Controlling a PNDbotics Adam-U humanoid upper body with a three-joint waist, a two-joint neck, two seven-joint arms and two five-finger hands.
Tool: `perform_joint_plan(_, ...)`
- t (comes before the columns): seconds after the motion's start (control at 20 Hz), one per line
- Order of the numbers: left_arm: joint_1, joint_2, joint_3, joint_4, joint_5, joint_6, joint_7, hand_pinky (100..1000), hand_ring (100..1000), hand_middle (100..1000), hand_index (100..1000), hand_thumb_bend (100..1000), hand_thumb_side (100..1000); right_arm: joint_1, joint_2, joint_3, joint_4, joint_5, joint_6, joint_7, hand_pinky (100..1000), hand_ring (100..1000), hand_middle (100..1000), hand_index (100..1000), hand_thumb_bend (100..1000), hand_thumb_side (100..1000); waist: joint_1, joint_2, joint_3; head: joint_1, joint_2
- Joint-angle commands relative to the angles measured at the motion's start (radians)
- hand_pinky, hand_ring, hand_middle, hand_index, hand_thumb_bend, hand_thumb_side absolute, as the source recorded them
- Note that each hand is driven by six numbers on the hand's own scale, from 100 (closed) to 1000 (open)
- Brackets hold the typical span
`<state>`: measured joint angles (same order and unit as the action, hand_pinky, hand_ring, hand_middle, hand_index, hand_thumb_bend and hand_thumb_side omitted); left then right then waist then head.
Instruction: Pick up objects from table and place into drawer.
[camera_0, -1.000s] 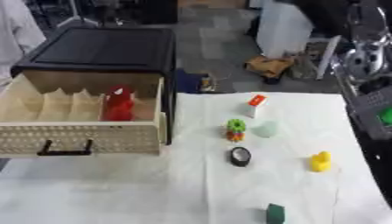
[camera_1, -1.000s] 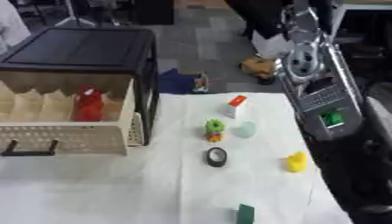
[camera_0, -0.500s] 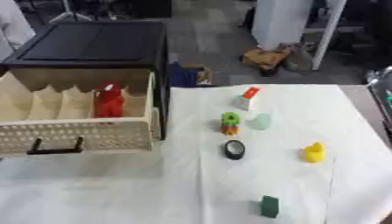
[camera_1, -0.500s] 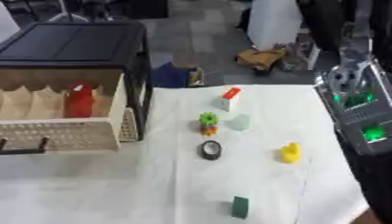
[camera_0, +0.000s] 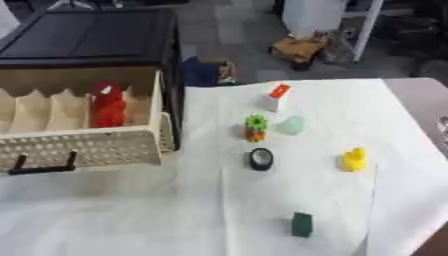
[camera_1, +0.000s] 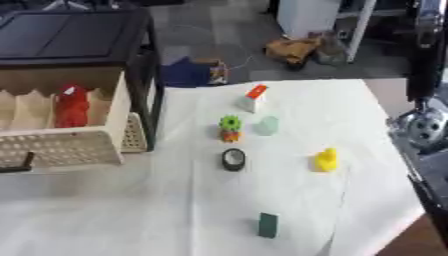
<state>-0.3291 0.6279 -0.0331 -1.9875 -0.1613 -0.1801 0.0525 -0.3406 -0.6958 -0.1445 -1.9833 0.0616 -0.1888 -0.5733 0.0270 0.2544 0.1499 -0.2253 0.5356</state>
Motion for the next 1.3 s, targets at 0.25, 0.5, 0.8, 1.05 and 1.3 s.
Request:
perform_joint_plan(0.25, 0.061, 0.15, -0.006, -0.013, -0.006, -0.004, -0.188, 383, 384, 556, 765, 100, 1000, 0.068, 0.003, -0.058, -0.017, -0.064, -0.088, 0.026, 567, 627, 659, 872, 100, 1000, 0.005, -0.003, -0.017, 0.03, 0.008)
perform_joint_plan(0.5, 0.095, 0.215, -0.028, -0.013, -0.051, 0.003, -0.298, 362, 398, 555, 781, 100, 1000, 0.102, 0.018, -0.08, -0.017, -0.068, -0.094, 0.027, 562, 619, 653, 870, 100, 1000, 0.006, 0.0, -0.027, 0.052, 0.001)
perform_joint_plan(0.8, 0.098, 0.265, -0.03, -0.013, -0.113, 0.001, -0.394, 332, 385, 535, 789, 100, 1000, 0.118, 0.029, -0.095, -0.017, -0.06, -0.084, 0.026, 558, 616, 652, 870, 100, 1000, 0.005, -0.004, -0.027, 0.054, 0.006)
perform_joint_plan(1.05, 0.094, 0.313, -0.034, -0.013, -0.147, -0.013, -0.444, 313, 383, 512, 775, 100, 1000, 0.129, 0.03, -0.102, -0.017, -0.051, -0.082, 0.022, 557, 617, 653, 867, 100, 1000, 0.003, -0.01, -0.022, 0.053, 0.013)
perform_joint_plan(1.3, 0.099, 0.365, -0.081, -0.013, -0.141, 0.001, -0.497, 311, 402, 525, 795, 100, 1000, 0.135, 0.031, -0.108, -0.017, -0.046, -0.081, 0.017, 557, 616, 653, 867, 100, 1000, 0.002, -0.016, -0.02, 0.057, 0.015)
